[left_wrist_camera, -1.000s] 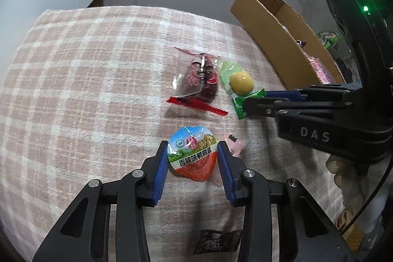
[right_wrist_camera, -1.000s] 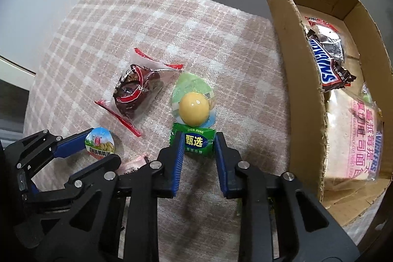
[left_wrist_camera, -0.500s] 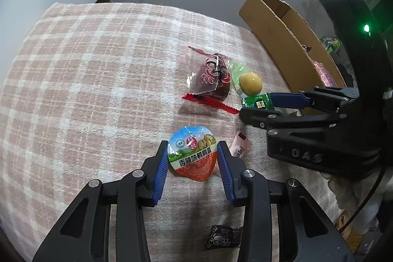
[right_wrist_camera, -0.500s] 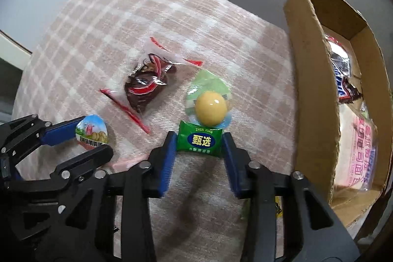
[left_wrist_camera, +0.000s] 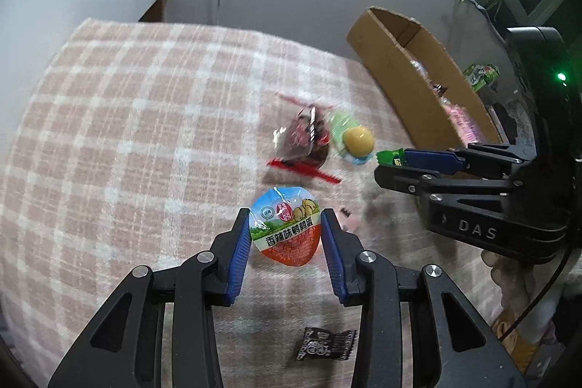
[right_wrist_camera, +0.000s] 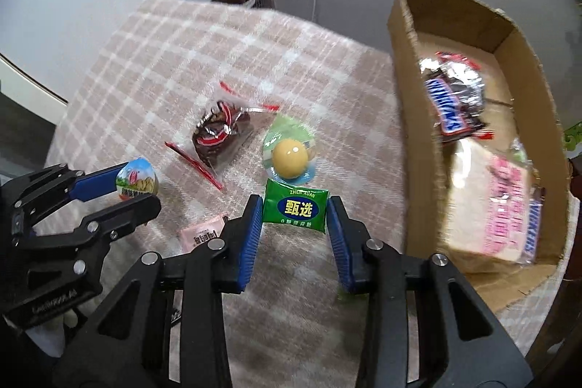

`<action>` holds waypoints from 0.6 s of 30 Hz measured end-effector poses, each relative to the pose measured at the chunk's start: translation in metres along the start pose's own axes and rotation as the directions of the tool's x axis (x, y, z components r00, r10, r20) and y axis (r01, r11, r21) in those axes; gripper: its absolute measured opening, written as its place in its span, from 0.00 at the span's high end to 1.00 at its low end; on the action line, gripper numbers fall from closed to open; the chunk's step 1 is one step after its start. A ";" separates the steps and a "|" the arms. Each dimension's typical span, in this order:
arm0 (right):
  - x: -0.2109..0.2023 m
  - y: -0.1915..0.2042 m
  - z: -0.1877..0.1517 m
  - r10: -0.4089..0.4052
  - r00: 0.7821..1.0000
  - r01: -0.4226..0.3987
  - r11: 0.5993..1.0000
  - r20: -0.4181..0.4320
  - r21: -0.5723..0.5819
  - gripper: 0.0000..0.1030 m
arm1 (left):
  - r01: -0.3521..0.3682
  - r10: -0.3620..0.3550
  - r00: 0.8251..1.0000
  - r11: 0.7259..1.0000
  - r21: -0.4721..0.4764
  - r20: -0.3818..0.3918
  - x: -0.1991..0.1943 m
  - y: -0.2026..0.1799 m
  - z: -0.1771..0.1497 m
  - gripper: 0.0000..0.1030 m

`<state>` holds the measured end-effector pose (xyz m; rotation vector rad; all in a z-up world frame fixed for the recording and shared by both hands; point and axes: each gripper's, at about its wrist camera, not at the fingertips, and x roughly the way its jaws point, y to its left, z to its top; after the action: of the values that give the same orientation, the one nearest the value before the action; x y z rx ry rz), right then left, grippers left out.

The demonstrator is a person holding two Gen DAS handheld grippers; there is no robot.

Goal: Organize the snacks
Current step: 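Carry the jelly cup and green candy over the box with both tools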

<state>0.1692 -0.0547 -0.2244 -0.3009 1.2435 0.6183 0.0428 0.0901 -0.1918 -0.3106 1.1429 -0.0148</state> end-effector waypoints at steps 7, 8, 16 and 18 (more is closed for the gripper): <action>-0.045 -0.027 -0.008 0.005 0.997 -0.010 0.998 0.077 0.062 0.64 | 0.021 -0.023 0.999 0.998 0.053 0.031 -0.017 -0.022 0.022 0.65; -0.052 -0.033 -0.010 0.002 0.996 -0.008 0.997 0.087 0.073 0.64 | 0.025 -0.028 0.999 0.998 0.062 0.034 -0.019 -0.026 0.025 0.65; -0.080 -0.071 -0.017 -0.044 0.991 0.025 0.989 0.128 0.145 0.64 | 0.063 -0.069 0.997 0.989 0.133 0.046 -0.006 -0.062 0.054 0.65; -0.083 -0.082 -0.020 -0.058 0.990 0.036 0.986 0.131 0.165 0.64 | 0.073 -0.081 0.996 0.986 0.153 0.044 -0.003 -0.074 0.060 0.65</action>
<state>0.1858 -0.1542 -0.1615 -0.1490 1.1453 0.4852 0.1057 0.0338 -0.1479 -0.2191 1.0732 -0.1606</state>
